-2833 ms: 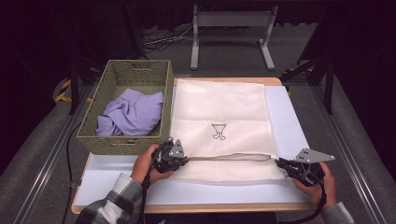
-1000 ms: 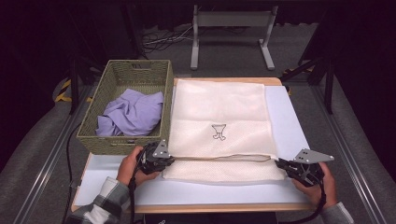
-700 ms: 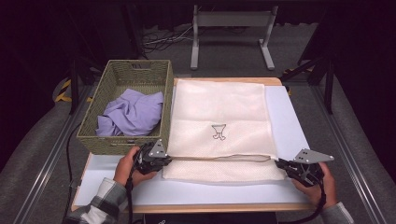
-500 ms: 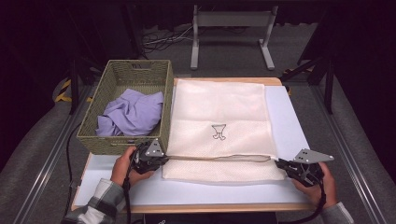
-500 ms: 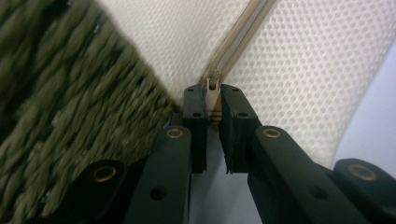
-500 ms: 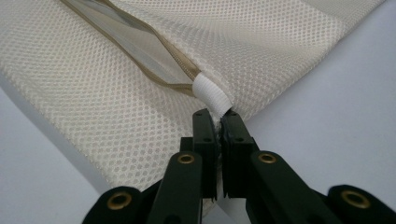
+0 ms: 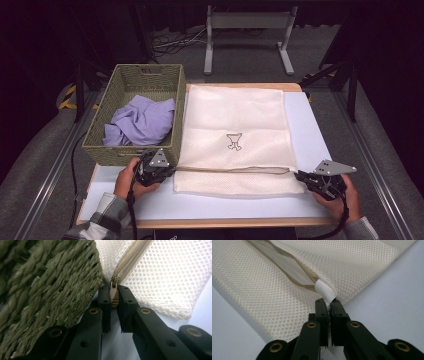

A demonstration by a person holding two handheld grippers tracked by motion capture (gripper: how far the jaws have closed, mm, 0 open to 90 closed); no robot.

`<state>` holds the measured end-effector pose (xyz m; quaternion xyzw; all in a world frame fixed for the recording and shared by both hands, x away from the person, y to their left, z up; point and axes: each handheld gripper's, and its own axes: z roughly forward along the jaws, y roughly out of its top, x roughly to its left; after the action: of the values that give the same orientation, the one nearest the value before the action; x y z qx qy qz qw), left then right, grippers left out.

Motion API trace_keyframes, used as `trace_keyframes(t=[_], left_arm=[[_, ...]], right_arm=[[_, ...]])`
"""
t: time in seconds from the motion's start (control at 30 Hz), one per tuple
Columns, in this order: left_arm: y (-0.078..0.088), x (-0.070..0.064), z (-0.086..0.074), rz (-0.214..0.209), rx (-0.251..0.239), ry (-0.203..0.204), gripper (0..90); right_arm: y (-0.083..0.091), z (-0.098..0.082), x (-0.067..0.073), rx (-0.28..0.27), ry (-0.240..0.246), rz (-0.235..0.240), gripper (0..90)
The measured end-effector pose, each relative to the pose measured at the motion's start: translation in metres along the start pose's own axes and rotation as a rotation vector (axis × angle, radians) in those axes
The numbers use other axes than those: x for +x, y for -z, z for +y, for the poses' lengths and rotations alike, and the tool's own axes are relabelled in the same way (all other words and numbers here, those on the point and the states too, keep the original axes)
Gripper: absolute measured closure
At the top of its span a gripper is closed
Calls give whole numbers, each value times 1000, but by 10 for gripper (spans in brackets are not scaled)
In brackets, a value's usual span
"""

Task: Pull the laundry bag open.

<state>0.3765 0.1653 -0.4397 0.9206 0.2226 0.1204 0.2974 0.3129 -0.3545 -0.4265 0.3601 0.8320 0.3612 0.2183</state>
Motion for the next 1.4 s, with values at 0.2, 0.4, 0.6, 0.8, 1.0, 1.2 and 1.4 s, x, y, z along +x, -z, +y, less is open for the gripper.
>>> trace_keyframes(t=[0.2,0.4,0.6,0.8,1.0,1.2,1.4], left_arm=[[0,0,-2,-1,-12,13,816],[0,-1,-4,-2,-32,32,813],[1,-4,-7,12,-52,49,806],[8,-2,-16,18,-101,88,759],[19,-4,-25,33,-157,111,715],[28,-7,-32,43,-196,115,653],[33,-11,-39,12,-245,146,533]], right_arm=[[0,0,0,-2,-5,2,863],[0,-1,-1,-3,-16,9,859],[0,-1,-2,1,-24,31,834],[0,-2,-2,4,-27,34,827],[0,-2,-2,9,-32,36,770],[2,-2,-4,3,-43,35,697],[8,2,-2,-38,-36,0,646]])
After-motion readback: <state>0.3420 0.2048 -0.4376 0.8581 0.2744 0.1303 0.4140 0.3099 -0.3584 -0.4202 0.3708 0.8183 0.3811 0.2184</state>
